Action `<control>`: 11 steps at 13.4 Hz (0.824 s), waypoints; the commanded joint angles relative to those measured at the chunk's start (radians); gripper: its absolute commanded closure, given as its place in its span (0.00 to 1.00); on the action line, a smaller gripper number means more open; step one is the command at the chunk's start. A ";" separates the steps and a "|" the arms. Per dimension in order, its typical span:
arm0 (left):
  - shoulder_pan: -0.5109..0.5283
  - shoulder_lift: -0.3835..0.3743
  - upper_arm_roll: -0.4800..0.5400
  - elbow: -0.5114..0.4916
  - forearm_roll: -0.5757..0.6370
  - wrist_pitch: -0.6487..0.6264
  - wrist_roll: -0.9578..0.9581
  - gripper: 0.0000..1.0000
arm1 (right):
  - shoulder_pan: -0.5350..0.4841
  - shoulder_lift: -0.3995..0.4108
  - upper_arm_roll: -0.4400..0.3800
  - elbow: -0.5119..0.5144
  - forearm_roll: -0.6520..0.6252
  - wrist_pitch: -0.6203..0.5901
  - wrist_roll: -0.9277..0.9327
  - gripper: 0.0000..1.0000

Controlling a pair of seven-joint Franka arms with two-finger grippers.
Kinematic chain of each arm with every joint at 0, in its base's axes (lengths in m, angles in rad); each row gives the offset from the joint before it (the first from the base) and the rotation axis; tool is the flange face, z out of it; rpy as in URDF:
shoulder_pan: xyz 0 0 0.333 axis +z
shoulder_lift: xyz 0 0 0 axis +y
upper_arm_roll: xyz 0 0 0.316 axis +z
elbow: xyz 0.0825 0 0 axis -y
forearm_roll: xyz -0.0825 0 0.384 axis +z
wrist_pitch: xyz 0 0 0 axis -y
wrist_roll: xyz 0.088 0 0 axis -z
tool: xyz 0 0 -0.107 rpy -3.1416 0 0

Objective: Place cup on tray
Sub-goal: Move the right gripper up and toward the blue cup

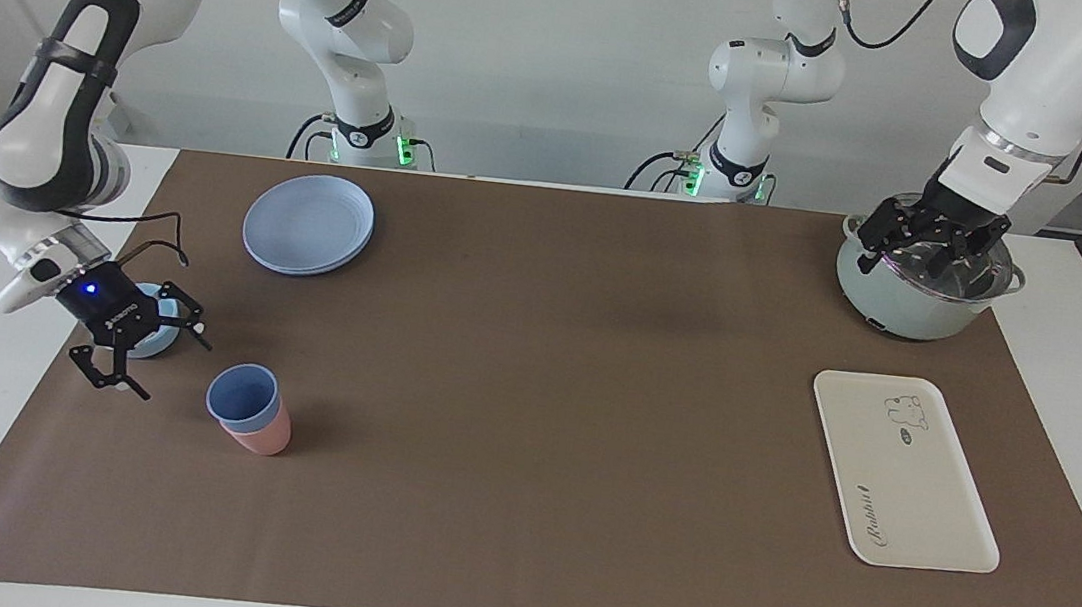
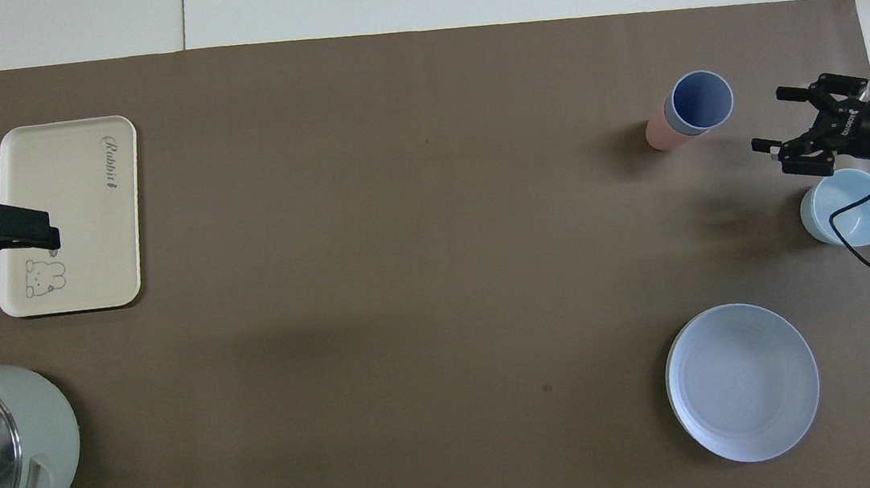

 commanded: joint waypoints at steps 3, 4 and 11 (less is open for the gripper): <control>0.009 -0.030 -0.003 -0.030 -0.012 0.002 0.002 0.00 | 0.005 0.006 0.009 -0.073 0.210 -0.011 -0.136 0.00; 0.009 -0.030 -0.003 -0.030 -0.012 0.002 0.003 0.00 | 0.010 0.006 0.009 -0.090 0.238 -0.009 -0.145 0.00; 0.009 -0.030 -0.003 -0.030 -0.012 0.002 0.003 0.00 | 0.034 0.024 0.009 -0.116 0.335 -0.003 -0.251 0.00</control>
